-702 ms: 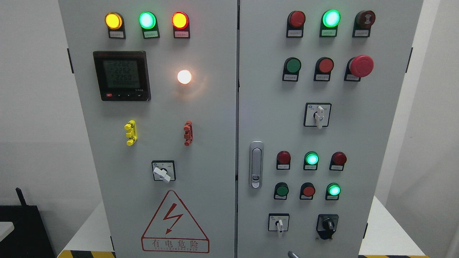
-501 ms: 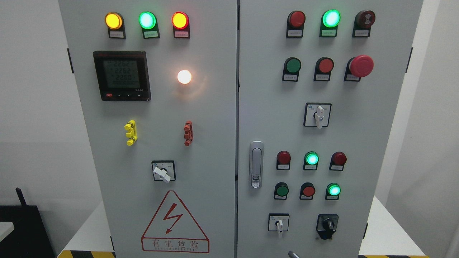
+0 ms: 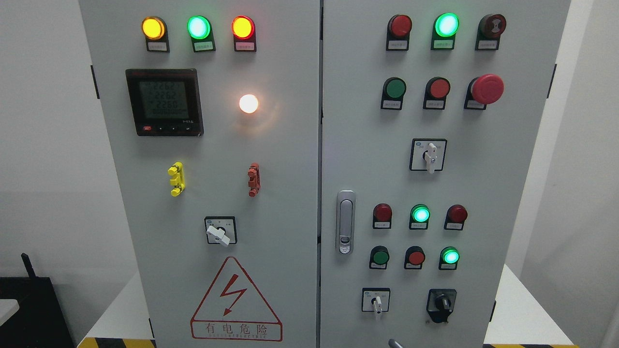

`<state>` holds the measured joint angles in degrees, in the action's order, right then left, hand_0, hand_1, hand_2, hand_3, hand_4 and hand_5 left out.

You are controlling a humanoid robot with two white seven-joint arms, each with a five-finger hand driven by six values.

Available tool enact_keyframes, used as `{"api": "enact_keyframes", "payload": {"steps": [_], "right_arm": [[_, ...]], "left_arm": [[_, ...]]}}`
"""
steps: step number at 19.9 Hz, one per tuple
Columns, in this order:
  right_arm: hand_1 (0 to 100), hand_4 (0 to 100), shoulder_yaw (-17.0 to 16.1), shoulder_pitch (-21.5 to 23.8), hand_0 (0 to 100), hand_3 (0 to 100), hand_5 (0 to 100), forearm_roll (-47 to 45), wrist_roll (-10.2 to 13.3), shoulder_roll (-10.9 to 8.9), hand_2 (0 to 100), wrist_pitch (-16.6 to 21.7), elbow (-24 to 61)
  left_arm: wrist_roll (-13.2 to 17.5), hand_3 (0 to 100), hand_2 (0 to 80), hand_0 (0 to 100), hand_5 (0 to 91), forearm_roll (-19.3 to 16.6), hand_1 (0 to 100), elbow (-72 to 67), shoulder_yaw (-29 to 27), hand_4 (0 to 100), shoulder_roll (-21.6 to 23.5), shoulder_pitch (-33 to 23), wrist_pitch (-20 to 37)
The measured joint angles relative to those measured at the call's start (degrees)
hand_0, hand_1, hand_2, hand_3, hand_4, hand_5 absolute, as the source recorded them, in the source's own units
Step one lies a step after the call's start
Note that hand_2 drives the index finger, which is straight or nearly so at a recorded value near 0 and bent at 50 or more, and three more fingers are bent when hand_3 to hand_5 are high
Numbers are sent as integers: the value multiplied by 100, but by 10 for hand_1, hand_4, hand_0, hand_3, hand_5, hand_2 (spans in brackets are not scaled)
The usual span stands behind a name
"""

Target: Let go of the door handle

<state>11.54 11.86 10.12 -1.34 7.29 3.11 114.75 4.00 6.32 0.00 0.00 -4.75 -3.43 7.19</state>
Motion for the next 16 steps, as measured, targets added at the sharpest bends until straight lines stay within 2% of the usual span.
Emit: {"api": "enact_keyframes", "payload": {"steps": [2,3,5,6,7,8,10,13,16], "right_arm": [[206,344,7,11,430,403,278,314,13,-3,0,173,1],[220,362,10,12,427,451,300,541,83,-3,0,258,-1],[315,589,13,-4,419,674,586,1110,374,-4,0,368,-11],[335,631,13,-27,418,715,640,1414,519,-5,0,392,-20],[380,731,14,-55,409,811,779,1713,653,-6,0,409,-28],[402,803,15,-83,406,868,856,2073,787,-7,0,419,-39],[403,883,19,-145,411,930,952,2706,990,-8,0,429,-70],[399,1000,34,-350,409,1000,995,3658,1273,-7,0,436,-172],[397,1000,97,-652,399,1000,1000,4368,1467,-4,0,436,-302]], "left_arm": [[0,0,0,120,0,0,389,0,0,0,0,0,0],[0,0,0,120,0,0,389,0,0,0,0,0,0],[0,0,0,120,0,0,389,0,0,0,0,0,0],[0,0,0,120,0,0,389,0,0,0,0,0,0],[0,0,0,120,0,0,389,0,0,0,0,0,0],[0,0,0,120,0,0,389,0,0,0,0,0,0],[0,0,0,120,0,0,389,0,0,0,0,0,0],[0,0,0,120,0,0,389,0,0,0,0,0,0],[0,0,0,120,0,0,389,0,0,0,0,0,0]]}}
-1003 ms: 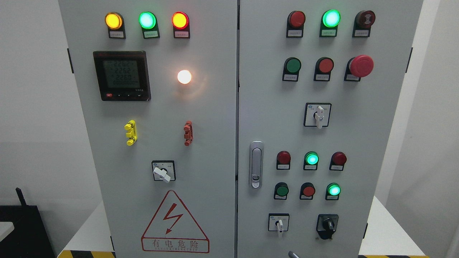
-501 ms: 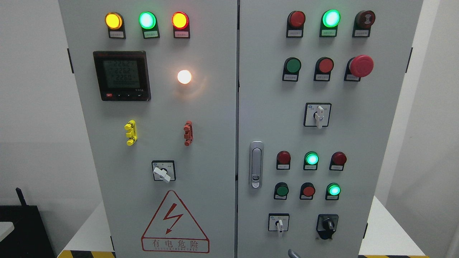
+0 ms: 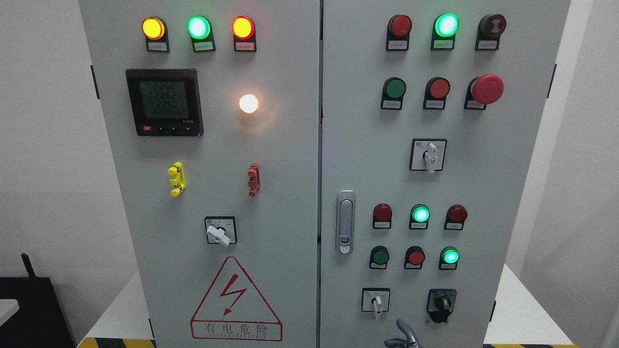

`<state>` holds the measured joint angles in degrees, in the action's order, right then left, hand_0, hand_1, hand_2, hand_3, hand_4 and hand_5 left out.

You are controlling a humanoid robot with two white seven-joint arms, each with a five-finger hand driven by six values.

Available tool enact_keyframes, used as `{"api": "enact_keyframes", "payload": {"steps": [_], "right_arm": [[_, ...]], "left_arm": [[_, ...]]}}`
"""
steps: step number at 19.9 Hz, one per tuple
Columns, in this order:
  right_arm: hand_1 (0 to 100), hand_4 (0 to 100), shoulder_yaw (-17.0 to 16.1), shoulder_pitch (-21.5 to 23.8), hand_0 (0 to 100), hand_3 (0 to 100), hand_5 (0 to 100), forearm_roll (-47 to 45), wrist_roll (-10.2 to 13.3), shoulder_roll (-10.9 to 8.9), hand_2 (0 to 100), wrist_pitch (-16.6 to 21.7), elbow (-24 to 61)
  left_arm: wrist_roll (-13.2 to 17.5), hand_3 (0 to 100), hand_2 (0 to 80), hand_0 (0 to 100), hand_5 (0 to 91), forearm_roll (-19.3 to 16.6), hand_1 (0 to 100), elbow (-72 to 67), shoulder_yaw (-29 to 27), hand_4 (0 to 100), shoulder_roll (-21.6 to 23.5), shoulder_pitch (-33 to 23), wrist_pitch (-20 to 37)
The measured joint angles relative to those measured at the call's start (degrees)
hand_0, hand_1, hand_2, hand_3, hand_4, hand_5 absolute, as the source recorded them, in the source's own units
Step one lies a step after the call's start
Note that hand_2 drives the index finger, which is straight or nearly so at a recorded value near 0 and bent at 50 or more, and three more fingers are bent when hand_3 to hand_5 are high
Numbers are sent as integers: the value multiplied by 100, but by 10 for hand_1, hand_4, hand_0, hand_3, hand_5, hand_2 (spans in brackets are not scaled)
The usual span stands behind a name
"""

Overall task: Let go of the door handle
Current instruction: 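Raise the right hand from below toward the silver door handle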

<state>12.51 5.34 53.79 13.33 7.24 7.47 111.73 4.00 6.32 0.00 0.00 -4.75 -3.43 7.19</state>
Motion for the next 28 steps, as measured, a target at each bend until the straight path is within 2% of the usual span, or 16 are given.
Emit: {"api": "enact_keyframes", "payload": {"steps": [4,8,11,15,20,28], "right_arm": [[384,1000,130,-269,388,1000,1000,761,55,8,0,-149,-210],[367,1000,251,-422,385,1000,1000,1323,75,13,0,-673,-419],[357,1000,320,-635,385,1000,1000,1594,89,18,0,-887,-576],[346,998,399,-895,387,1000,1000,1940,91,24,0,-987,-757],[343,985,490,-1294,390,1000,997,2187,92,30,0,-1381,-994],[341,990,588,-1731,390,1000,994,2501,97,35,0,-1516,-1296]], "left_arm": [[5,0,0,120,0,0,389,0,0,0,0,0,0],[13,0,0,120,0,0,389,0,0,0,0,0,0],[13,0,0,120,0,0,389,0,0,0,0,0,0],[2,0,0,120,0,0,389,0,0,0,0,0,0],[-2,0,0,120,0,-1,389,0,0,0,0,0,0],[-3,0,0,120,0,-1,389,0,0,0,0,0,0]]}}
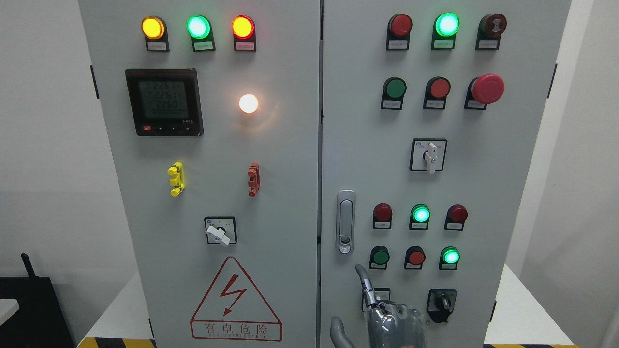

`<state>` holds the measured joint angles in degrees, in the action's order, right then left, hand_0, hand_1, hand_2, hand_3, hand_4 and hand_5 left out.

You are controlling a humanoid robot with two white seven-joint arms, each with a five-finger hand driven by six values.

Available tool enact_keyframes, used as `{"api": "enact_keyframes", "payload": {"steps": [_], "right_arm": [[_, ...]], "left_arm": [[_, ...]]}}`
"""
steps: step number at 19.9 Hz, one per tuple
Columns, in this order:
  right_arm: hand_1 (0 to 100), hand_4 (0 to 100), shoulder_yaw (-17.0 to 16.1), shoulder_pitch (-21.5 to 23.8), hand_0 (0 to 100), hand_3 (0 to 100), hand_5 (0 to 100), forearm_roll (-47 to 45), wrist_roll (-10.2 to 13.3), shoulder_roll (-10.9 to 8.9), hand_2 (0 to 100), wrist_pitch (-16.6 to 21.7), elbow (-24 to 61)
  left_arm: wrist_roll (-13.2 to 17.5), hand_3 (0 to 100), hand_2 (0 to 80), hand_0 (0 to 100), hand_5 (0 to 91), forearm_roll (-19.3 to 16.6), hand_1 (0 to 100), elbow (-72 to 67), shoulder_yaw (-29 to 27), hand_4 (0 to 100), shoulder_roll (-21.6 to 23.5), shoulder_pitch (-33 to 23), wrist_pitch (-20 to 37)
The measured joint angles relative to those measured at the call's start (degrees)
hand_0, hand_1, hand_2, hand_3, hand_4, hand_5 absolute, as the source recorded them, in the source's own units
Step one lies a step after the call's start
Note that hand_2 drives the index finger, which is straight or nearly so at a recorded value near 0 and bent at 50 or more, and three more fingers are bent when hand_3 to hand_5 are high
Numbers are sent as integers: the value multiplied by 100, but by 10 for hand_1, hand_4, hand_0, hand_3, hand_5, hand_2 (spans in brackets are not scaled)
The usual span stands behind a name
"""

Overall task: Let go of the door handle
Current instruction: 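Raise the right hand from below toward the silver door handle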

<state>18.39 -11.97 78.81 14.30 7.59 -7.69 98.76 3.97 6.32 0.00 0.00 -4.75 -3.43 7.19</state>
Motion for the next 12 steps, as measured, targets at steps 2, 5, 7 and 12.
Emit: {"api": "enact_keyframes", "payload": {"steps": [2,5,7,12], "right_arm": [[341,991,18,-68,390,1000,994,62,1,1,0,-5,-51],[340,921,35,-142,391,1000,992,166,15,3,0,-13,-126],[340,914,44,-199,392,1000,990,210,18,5,0,-57,-173],[339,912,62,-351,396,1000,990,269,-37,8,0,-147,-284]], "left_arm": [[-1,0,0,120,0,0,389,0,0,0,0,0,0],[-1,0,0,120,0,0,389,0,0,0,0,0,0],[-1,0,0,120,0,1,389,0,0,0,0,0,0],[-1,0,0,120,0,1,389,0,0,0,0,0,0]]}}
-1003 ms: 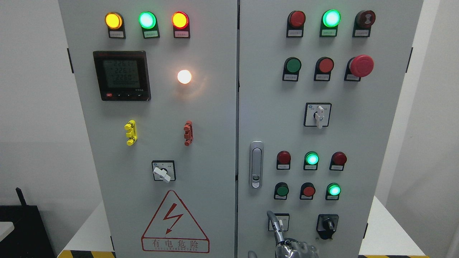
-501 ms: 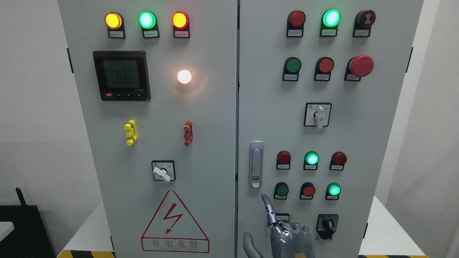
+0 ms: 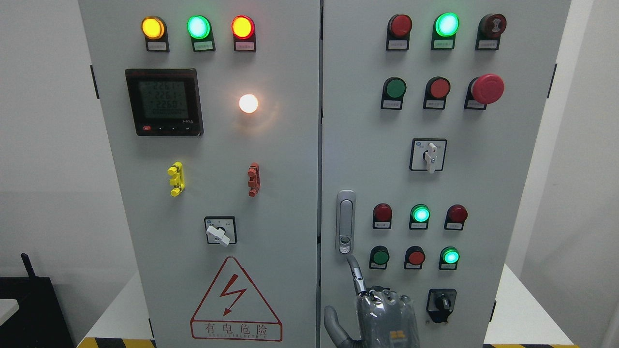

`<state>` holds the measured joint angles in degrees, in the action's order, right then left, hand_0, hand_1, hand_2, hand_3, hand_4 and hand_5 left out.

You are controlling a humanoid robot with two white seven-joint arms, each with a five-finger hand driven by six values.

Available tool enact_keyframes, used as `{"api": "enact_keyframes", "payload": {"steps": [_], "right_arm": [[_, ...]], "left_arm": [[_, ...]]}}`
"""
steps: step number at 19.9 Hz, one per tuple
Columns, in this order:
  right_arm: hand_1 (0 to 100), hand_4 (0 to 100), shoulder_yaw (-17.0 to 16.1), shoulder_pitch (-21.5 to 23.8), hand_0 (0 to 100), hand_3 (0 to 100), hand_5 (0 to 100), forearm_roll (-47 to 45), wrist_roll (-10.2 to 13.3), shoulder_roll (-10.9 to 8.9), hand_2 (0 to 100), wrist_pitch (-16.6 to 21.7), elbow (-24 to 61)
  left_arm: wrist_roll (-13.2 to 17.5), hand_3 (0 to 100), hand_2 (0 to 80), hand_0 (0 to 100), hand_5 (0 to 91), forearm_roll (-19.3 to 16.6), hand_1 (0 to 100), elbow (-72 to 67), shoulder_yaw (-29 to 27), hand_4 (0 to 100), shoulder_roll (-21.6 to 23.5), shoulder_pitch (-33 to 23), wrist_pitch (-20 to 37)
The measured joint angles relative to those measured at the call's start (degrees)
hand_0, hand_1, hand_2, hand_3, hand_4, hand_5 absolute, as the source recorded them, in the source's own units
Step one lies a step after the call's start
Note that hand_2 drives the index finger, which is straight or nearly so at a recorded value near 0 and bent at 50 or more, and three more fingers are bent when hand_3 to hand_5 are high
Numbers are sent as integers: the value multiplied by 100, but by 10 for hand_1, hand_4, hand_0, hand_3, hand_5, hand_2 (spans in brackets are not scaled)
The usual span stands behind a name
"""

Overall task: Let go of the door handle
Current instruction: 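Raise the right hand from below toward the silver door handle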

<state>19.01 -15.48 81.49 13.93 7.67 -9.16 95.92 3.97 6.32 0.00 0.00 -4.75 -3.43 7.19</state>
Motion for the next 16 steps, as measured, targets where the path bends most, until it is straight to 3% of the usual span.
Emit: {"api": "enact_keyframes", "payload": {"steps": [16], "right_arm": [[334,905,19,-240,403,1000,990,37,-37,24,0,-179,-206]], "left_arm": [[-6,0,0,120,0,-1,389,0,0,0,0,0,0]]}}
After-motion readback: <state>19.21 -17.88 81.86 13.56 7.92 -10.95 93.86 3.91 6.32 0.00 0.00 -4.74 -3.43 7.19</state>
